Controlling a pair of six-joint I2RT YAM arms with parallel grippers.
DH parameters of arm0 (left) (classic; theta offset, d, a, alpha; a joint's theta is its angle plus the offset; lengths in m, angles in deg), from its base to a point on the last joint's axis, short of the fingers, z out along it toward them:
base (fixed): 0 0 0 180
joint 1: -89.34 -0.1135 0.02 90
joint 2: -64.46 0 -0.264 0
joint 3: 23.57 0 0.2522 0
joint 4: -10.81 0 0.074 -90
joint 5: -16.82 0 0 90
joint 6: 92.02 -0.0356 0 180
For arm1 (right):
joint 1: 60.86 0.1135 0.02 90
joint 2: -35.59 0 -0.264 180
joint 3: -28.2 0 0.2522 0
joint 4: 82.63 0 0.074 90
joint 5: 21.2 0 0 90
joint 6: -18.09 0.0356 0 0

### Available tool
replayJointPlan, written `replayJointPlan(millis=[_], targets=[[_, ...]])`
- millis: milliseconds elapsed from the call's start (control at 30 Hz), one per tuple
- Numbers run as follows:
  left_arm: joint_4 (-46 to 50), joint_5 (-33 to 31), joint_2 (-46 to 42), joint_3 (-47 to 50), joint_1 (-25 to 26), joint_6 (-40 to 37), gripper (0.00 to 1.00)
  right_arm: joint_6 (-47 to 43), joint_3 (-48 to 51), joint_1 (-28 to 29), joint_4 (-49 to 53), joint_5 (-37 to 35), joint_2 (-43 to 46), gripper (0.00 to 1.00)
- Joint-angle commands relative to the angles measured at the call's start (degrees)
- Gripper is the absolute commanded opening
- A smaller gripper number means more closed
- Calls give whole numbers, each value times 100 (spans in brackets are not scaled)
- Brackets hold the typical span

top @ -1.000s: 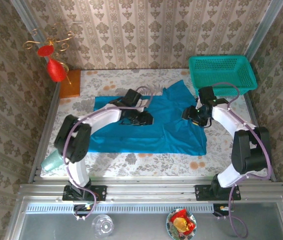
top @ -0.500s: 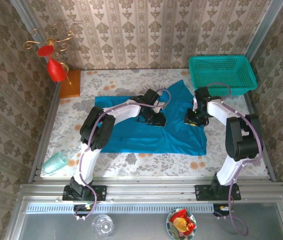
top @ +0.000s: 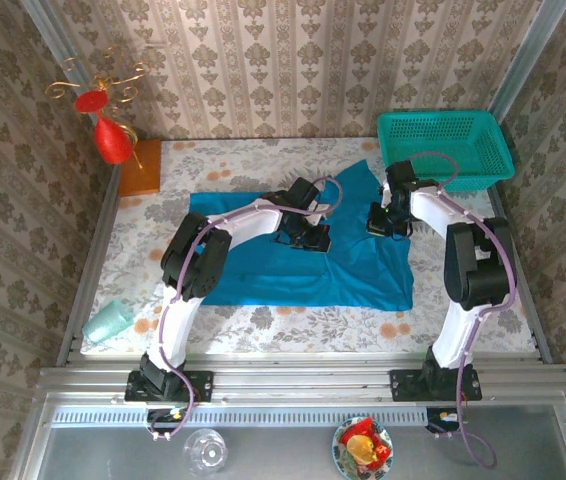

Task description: Fold the inside-out t-shirt

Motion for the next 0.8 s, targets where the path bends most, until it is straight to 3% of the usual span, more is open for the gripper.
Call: replayJointPlan(millis=[0,100,233,367,533,767], targets=[[119,-144,48,-16,20,11,0,-52,-163,-36,24,-264,-162,0],[113,-291,7,67,26,70,0,-39,-153,-39,171,-415,-70,2],[69,-361,5,117,17,167,0,-21,224,-42,371,-559,384,17],[77,-446,-143,126,15,174,3,111,802,-73,570,-675,904,24],[184,-643,-434,51,12,3,18,314,1618,-77,710,-583,1380,27],[437,-809,-563,-140,6,-165,24,538,2399,-102,464,-697,1416,25]])
